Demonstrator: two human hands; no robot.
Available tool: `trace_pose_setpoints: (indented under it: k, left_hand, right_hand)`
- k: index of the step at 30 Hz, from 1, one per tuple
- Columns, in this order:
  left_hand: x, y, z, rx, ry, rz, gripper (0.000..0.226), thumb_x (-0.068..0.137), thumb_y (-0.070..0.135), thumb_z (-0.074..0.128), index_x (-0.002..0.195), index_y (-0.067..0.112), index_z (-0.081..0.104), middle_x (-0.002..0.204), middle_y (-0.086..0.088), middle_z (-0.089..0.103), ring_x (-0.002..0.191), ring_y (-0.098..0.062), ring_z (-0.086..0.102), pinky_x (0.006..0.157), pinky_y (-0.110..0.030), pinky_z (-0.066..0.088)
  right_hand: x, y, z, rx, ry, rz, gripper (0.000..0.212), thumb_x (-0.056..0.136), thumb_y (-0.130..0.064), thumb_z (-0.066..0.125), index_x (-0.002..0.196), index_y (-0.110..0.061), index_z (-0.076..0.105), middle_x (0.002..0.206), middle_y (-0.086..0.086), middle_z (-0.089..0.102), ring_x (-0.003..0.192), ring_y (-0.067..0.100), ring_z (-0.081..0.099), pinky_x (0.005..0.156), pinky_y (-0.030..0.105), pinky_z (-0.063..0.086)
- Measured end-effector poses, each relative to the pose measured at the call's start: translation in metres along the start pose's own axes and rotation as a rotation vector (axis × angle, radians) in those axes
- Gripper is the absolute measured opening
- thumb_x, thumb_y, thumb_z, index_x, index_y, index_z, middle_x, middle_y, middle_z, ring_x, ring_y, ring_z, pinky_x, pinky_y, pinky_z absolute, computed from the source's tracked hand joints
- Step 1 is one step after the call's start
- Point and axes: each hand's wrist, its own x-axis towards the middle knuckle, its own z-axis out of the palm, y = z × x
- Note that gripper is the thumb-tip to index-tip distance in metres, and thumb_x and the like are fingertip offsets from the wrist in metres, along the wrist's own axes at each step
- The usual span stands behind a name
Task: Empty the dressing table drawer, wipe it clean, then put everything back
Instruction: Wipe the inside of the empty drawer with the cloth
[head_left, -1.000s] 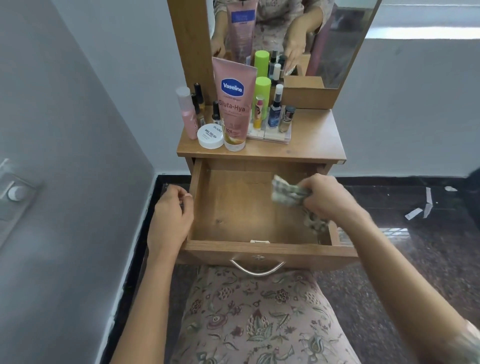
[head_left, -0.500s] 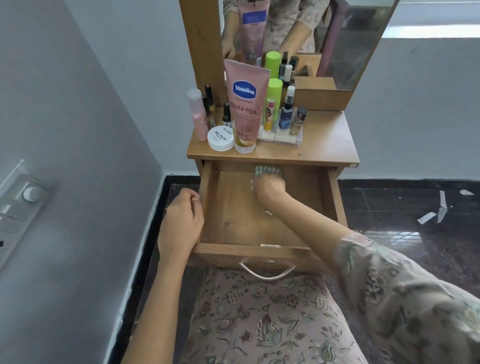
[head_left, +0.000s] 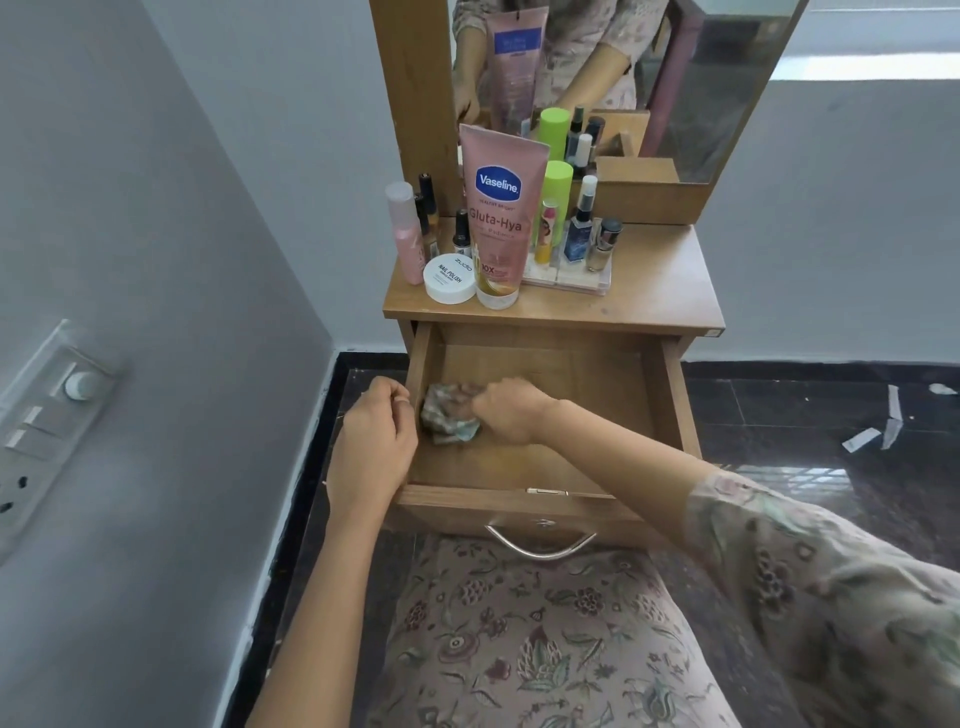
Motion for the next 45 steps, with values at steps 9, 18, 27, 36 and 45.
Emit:
trace_pose_setpoints:
  k: [9,18,27,36,45]
  left_hand:
    - [-0.002,0.000,0.000,0.017,-0.011,0.007,0.014,0.099,0.017,0.043,0.099,0.016,0.057,0.077,0.003,0.059,0.060,0.000,0.052,0.049,-0.014,0.034]
    - [0.000,-0.003,0.002,0.037,-0.004,0.026,0.014,0.098,0.016,0.044,0.098,0.014,0.057,0.076,0.004,0.057,0.059,0.000,0.051,0.049,-0.013,0.032]
    - [0.000,-0.003,0.002,0.062,-0.009,0.053,0.015,0.098,0.015,0.043,0.097,0.012,0.057,0.083,0.001,0.057,0.067,-0.009,0.052,0.051,-0.018,0.034]
    - [-0.001,-0.003,0.001,0.063,-0.006,0.073,0.017,0.097,0.014,0.043,0.098,0.010,0.059,0.085,0.000,0.059,0.070,-0.010,0.054,0.057,-0.020,0.037]
    - [0.001,-0.003,0.004,0.065,-0.003,0.061,0.016,0.097,0.014,0.042,0.099,0.010,0.058,0.084,-0.001,0.060,0.068,-0.012,0.055,0.052,-0.020,0.037]
  right_hand:
    - [-0.045,0.006,0.016,0.359,-0.123,-0.299,0.054,0.082,0.008,0.047,0.128,-0.016,0.060,0.152,-0.001,0.034,0.143,0.012,0.027,0.117,0.024,0.020]
    - [-0.111,0.069,0.011,0.175,-0.285,-0.097,0.040,0.080,0.000,0.053,0.102,-0.024,0.075,0.117,-0.004,0.069,0.108,0.019,0.063,0.094,0.025,0.047]
    - [-0.121,0.048,-0.005,-0.369,-0.537,0.037,0.025,0.093,-0.011,0.054,0.117,-0.011,0.064,0.119,0.007,0.063,0.107,0.028,0.062,0.067,0.029,0.047]
    - [-0.119,0.037,-0.008,-0.488,-0.511,-0.076,0.024,0.097,-0.015,0.052,0.118,-0.011,0.061,0.117,0.003,0.064,0.107,0.024,0.063,0.080,0.030,0.049]
    - [-0.160,0.088,-0.055,0.005,-0.459,0.072,0.037,0.074,0.007,0.049,0.081,-0.016,0.077,0.068,-0.009,0.060,0.061,0.009,0.053,0.057,0.019,0.045]
